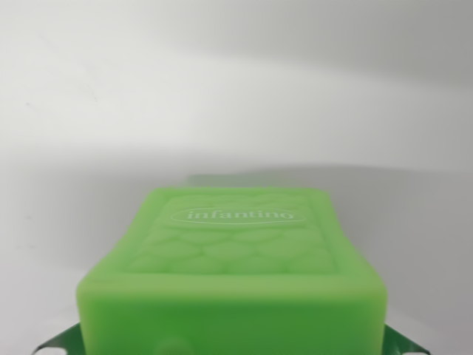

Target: Stack cube

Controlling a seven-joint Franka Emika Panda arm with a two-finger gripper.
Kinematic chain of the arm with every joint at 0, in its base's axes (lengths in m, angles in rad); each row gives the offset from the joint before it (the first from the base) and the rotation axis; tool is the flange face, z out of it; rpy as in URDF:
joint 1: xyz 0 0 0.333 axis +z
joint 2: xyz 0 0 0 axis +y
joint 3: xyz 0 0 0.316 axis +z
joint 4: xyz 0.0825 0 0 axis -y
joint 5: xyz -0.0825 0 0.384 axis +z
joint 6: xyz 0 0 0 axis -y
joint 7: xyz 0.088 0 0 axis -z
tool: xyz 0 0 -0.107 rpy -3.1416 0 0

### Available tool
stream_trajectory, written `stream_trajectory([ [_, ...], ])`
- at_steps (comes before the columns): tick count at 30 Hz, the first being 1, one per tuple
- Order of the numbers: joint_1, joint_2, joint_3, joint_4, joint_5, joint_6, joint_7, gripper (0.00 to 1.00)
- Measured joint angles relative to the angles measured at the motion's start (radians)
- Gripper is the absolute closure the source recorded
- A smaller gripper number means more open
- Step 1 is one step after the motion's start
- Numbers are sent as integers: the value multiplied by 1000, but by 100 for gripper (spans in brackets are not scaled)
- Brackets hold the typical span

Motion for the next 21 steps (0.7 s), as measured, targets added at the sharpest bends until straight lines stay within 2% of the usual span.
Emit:
stream_trajectory([
  [21, 0, -114, 0, -28, 0, -82, 0, 100],
])
